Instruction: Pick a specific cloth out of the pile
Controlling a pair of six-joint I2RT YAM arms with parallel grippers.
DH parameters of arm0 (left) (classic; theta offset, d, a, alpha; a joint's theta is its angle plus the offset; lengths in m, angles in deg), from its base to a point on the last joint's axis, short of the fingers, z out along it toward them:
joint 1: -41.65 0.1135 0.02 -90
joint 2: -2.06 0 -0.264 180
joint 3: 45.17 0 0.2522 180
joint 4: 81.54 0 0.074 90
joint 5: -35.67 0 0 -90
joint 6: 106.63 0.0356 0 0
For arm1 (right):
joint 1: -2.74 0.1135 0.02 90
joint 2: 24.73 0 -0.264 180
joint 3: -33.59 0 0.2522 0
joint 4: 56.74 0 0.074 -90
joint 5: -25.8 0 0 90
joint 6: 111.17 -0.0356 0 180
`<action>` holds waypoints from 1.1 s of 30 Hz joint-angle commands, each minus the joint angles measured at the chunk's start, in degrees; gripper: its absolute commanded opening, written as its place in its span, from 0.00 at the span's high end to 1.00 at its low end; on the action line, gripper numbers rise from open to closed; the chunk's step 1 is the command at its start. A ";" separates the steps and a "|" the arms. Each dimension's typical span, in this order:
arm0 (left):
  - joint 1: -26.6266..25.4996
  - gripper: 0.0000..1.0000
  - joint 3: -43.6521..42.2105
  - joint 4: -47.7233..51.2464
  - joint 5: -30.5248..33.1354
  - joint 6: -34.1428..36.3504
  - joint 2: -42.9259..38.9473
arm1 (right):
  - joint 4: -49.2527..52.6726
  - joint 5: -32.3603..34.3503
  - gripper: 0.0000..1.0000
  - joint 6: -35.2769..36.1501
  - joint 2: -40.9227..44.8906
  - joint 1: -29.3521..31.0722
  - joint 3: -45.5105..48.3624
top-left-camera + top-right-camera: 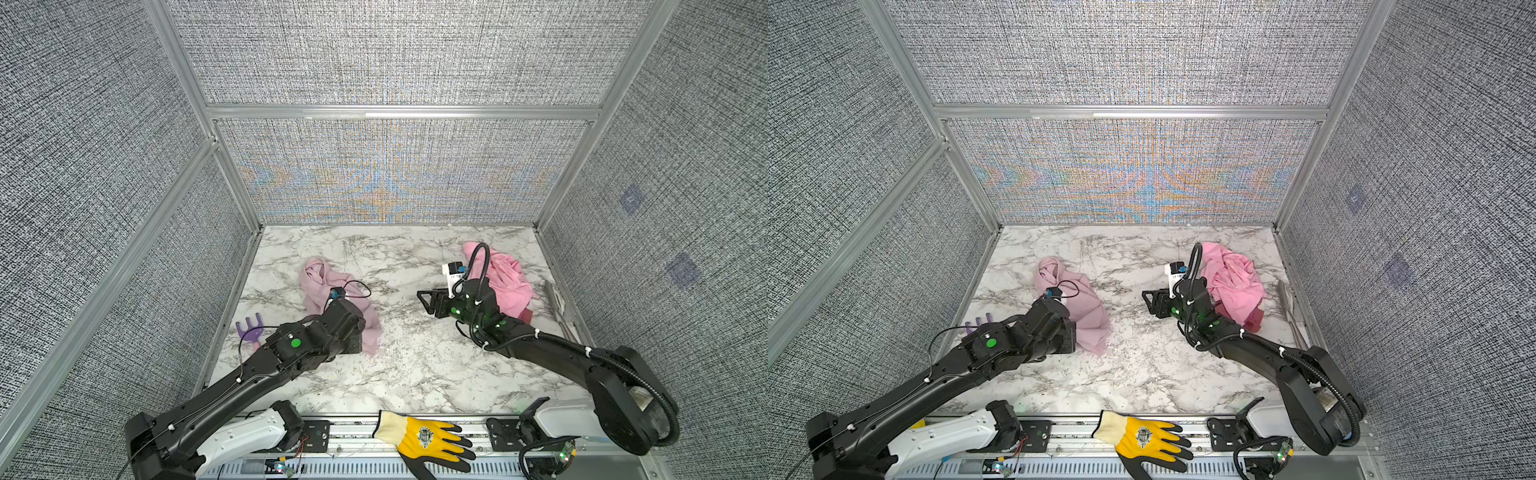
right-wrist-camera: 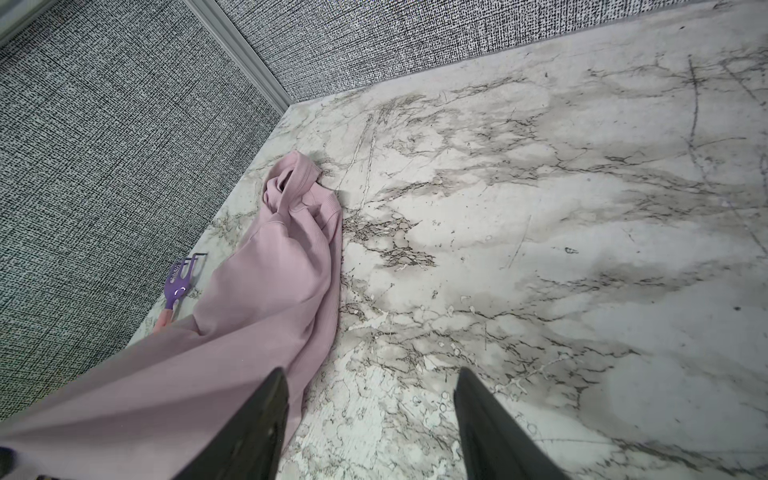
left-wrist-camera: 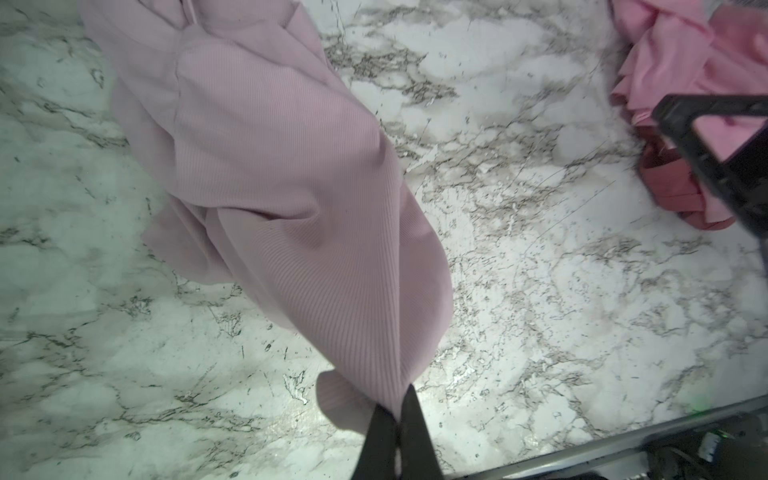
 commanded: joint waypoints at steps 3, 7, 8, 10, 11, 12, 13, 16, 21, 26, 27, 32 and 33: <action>-0.17 1.00 5.32 6.56 3.20 0.96 0.44 | -2.07 -0.19 0.35 -0.60 0.05 0.03 0.28; -0.29 1.00 9.58 8.69 3.73 1.06 1.37 | -2.07 -0.14 0.35 -0.59 -0.06 -0.02 0.33; -0.37 1.00 10.41 8.96 3.81 1.13 1.43 | -2.09 -0.15 0.35 -0.59 -0.02 -0.01 0.30; -0.52 1.00 12.50 9.73 4.24 1.12 1.75 | -2.07 -0.17 0.35 -0.54 -0.03 -0.04 0.34; -0.67 1.00 13.37 10.21 4.45 1.18 2.06 | -2.07 -0.21 0.35 -0.50 -0.02 -0.11 0.30; -0.79 1.00 14.17 10.81 4.83 1.35 2.53 | -2.07 -0.16 0.35 -0.51 -0.03 -0.05 0.22; -0.89 1.00 14.91 11.39 5.40 1.50 2.96 | -2.13 -0.14 0.35 -0.60 -0.02 -0.05 0.19; -0.99 1.00 17.34 11.58 7.49 2.78 3.71 | -2.11 -0.26 0.35 -0.60 -0.17 -0.09 -0.11; -0.77 1.00 14.71 1.91 16.90 9.82 -0.62 | -2.91 -0.92 0.35 -0.88 -1.10 -0.20 -0.59; 3.66 1.00 11.54 -9.17 20.84 17.10 -5.24 | -2.72 -2.03 0.35 -1.52 -2.63 -0.13 -1.74; 5.26 1.00 11.15 -11.25 20.29 19.02 -5.45 | -2.85 -2.32 0.35 -1.65 -3.07 -0.16 -1.90; 12.53 1.00 9.07 -18.54 17.09 26.40 -4.29 | -2.94 -3.44 0.35 -2.48 -4.74 -0.12 -3.14; 14.07 1.00 7.95 -20.53 16.30 27.22 -4.09 | -3.11 -3.63 0.35 -2.65 -5.03 -0.18 -3.24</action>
